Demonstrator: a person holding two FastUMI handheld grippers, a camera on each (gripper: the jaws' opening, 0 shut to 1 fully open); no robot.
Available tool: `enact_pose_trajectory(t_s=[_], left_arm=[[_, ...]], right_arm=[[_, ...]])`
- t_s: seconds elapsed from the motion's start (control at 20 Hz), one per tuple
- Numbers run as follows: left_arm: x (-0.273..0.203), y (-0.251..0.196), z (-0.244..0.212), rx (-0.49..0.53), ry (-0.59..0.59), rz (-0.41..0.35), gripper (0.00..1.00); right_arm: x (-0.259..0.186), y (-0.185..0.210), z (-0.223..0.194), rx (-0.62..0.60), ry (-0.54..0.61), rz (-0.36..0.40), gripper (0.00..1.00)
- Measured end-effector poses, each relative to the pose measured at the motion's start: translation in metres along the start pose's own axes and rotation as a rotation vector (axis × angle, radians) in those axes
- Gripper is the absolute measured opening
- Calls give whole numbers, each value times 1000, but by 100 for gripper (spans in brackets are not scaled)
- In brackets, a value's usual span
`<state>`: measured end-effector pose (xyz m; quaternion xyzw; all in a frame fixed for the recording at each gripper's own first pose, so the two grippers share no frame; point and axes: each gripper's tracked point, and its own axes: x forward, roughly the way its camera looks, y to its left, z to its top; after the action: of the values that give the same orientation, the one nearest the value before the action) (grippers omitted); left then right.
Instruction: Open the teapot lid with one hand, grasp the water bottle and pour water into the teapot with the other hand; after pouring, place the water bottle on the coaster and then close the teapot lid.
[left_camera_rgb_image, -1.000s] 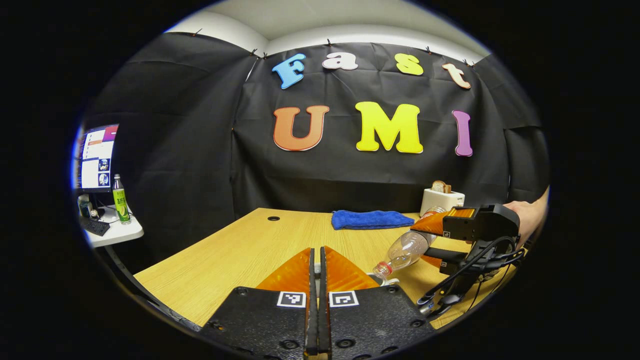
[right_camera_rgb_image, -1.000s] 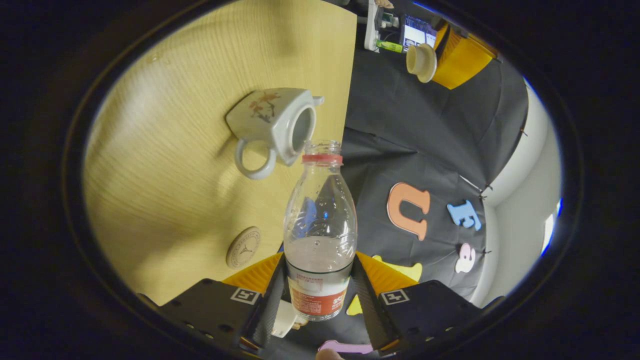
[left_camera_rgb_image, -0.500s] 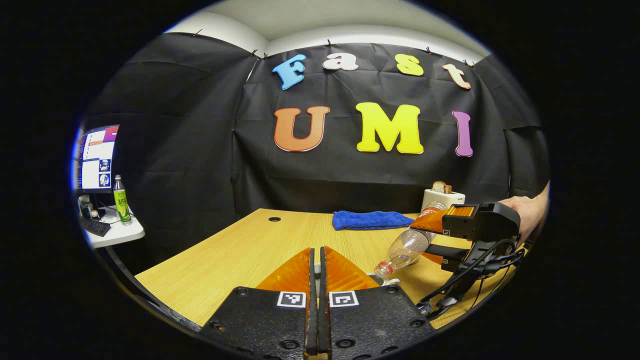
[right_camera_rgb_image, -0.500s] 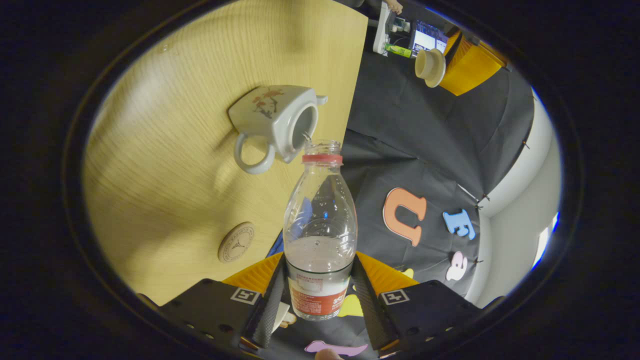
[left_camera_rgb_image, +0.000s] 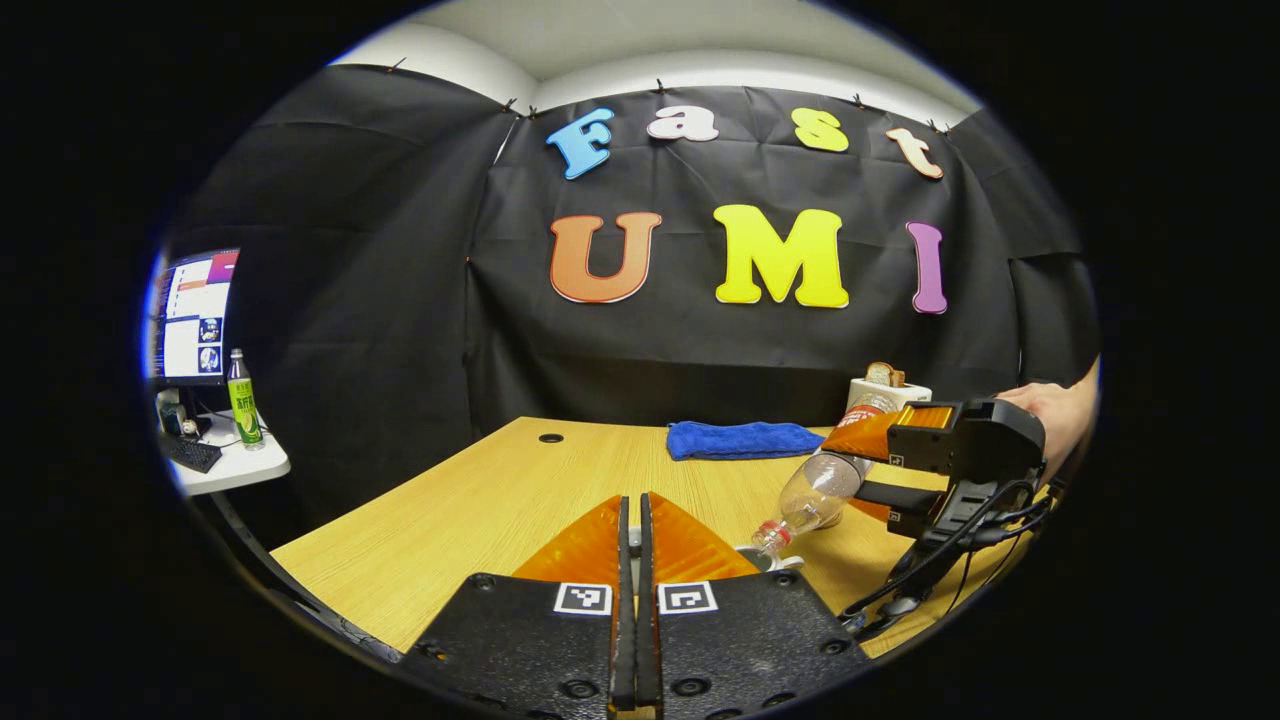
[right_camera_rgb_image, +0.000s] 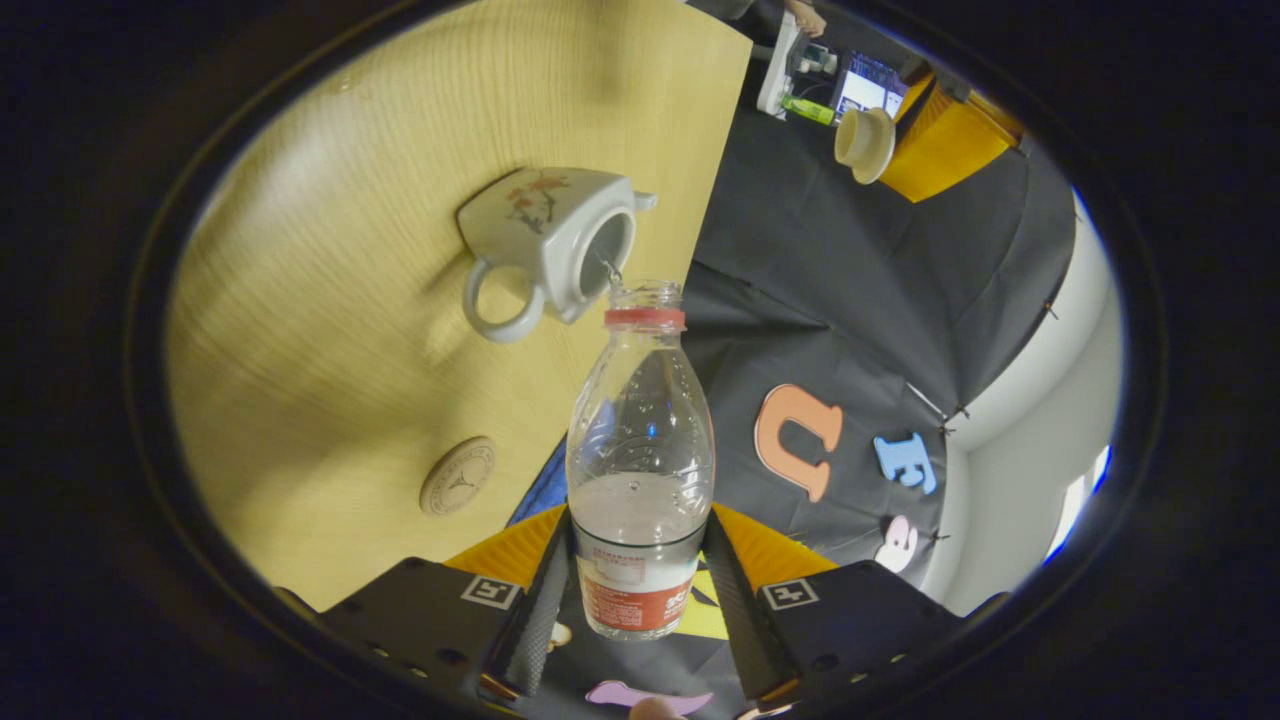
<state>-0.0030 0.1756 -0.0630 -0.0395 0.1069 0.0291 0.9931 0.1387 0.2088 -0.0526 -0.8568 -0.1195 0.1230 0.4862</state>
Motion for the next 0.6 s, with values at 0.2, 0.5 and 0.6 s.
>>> enact_pose_trajectory(t_s=[0.2,0.5,0.6], left_arm=[[0,2,-1,0,4,1,3],[1,3,-1,-1,2,-1,3],[0,3,0,-3,3,0,3]], right_arm=[[3,-6,0,-18,-1,-5,72],[4,-16,-2,-65,-5,-18,72],[3,-17,-1,-86,-7,-21,72]])
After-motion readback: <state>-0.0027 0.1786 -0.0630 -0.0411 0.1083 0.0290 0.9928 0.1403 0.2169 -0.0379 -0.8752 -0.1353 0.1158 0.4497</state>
